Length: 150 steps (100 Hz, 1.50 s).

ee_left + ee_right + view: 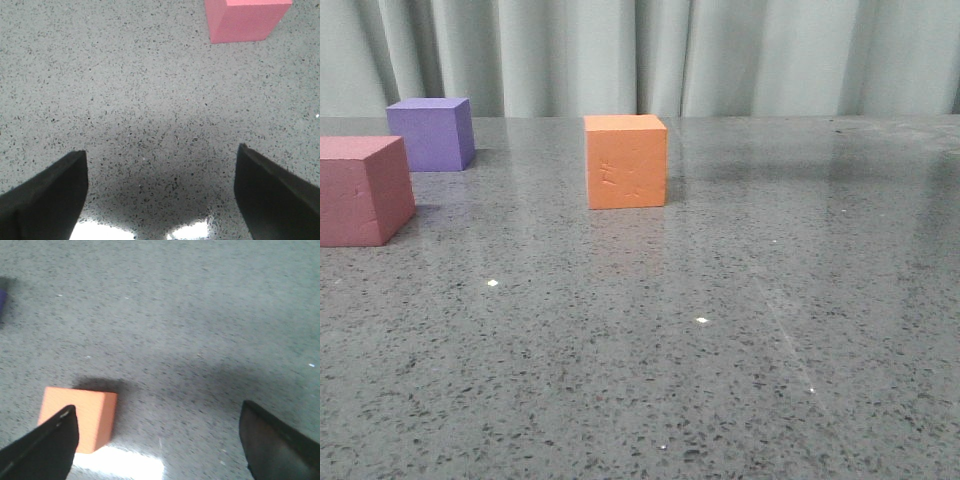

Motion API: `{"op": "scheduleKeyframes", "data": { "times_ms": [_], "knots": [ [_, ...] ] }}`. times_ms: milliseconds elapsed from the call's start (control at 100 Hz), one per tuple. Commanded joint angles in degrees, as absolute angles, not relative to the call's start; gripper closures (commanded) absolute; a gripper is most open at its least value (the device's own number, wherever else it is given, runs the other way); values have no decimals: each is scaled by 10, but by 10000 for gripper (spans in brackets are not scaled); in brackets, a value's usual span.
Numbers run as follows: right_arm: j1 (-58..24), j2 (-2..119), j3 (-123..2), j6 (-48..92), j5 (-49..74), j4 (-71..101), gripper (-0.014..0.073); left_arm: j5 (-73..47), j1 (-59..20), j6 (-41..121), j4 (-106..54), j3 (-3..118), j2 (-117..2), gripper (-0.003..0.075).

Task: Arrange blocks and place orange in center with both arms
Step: 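Move the left gripper above the orange cube at the table center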

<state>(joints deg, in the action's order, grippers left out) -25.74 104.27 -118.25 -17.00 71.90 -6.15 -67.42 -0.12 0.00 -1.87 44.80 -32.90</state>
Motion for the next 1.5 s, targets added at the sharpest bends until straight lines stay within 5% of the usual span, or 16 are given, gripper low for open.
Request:
{"op": "scheduleKeyframes", "data": {
  "times_ms": [0, 770, 1060, 1490],
  "knots": [
    [-237, 984, -1157, -153, 750, -75, -47, -648, 0, 0, -24, 468, -335, 155],
    [-155, 573, -572, -128, 604, -103, -47, -648, 0, 0, -24, 468, -335, 155],
    [-155, 431, -492, -128, 606, -108, -47, -641, 0, 0, -24, 468, -335, 155],
    [-155, 399, -490, -128, 608, -110, -41, -613, 0, 4, -78, 471, -335, 155]
  ]
}}
